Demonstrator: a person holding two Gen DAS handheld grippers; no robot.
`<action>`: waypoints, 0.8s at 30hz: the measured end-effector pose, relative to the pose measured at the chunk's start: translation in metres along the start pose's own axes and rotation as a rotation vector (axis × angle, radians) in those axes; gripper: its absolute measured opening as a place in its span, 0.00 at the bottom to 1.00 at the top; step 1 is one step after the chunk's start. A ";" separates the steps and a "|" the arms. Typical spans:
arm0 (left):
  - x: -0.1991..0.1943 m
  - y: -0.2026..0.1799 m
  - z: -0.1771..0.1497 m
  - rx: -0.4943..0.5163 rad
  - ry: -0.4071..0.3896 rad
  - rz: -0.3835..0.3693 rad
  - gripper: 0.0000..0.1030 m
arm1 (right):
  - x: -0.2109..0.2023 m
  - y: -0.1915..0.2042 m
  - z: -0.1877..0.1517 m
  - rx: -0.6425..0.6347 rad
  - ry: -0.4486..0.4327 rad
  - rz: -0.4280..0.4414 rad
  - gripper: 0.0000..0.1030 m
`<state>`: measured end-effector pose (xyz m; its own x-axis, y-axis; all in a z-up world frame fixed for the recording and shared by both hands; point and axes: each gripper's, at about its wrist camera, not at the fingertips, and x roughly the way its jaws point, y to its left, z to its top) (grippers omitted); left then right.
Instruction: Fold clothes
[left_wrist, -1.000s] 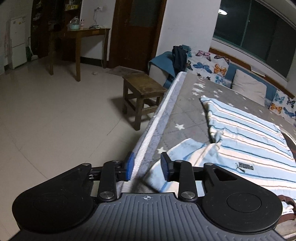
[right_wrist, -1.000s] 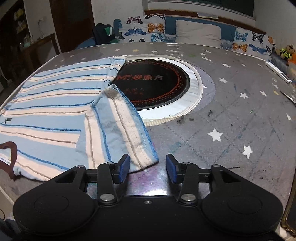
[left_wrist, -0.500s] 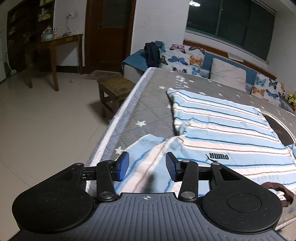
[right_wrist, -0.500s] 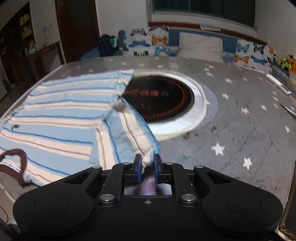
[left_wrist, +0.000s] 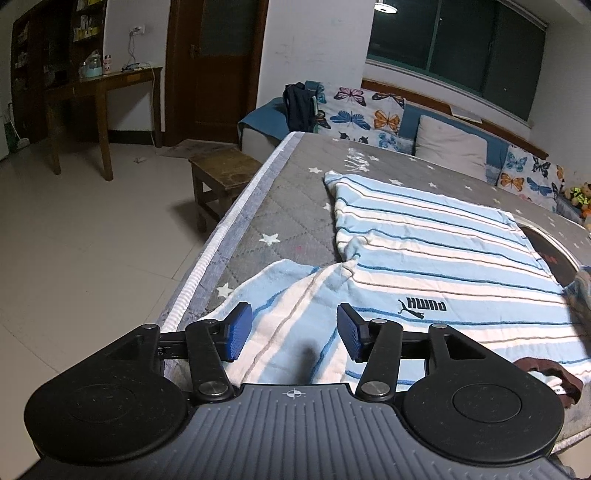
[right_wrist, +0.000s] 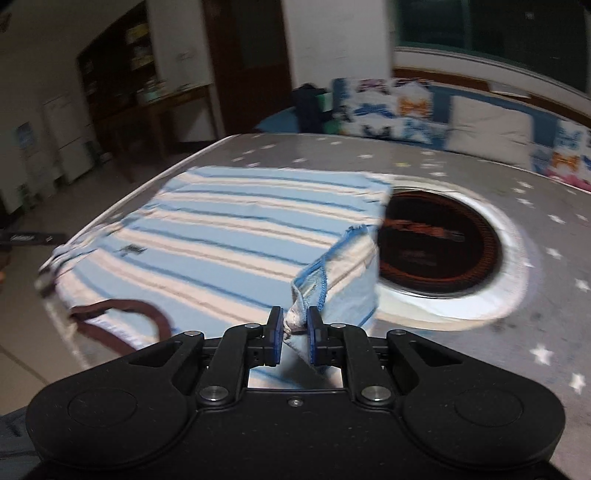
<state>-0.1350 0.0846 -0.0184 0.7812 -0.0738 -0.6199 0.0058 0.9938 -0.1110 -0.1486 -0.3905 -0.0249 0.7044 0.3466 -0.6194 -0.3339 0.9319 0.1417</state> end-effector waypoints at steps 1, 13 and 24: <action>-0.001 0.001 0.000 -0.003 0.000 0.000 0.53 | 0.006 0.005 0.000 -0.010 0.013 0.019 0.14; -0.010 0.019 -0.005 -0.049 -0.008 0.064 0.54 | 0.045 0.020 -0.017 -0.036 0.123 0.075 0.15; -0.026 0.057 -0.025 -0.200 0.008 0.225 0.54 | 0.039 0.022 -0.012 -0.057 0.098 0.069 0.38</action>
<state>-0.1700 0.1414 -0.0281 0.7441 0.1445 -0.6522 -0.2901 0.9494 -0.1206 -0.1354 -0.3579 -0.0553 0.6150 0.3947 -0.6827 -0.4164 0.8977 0.1438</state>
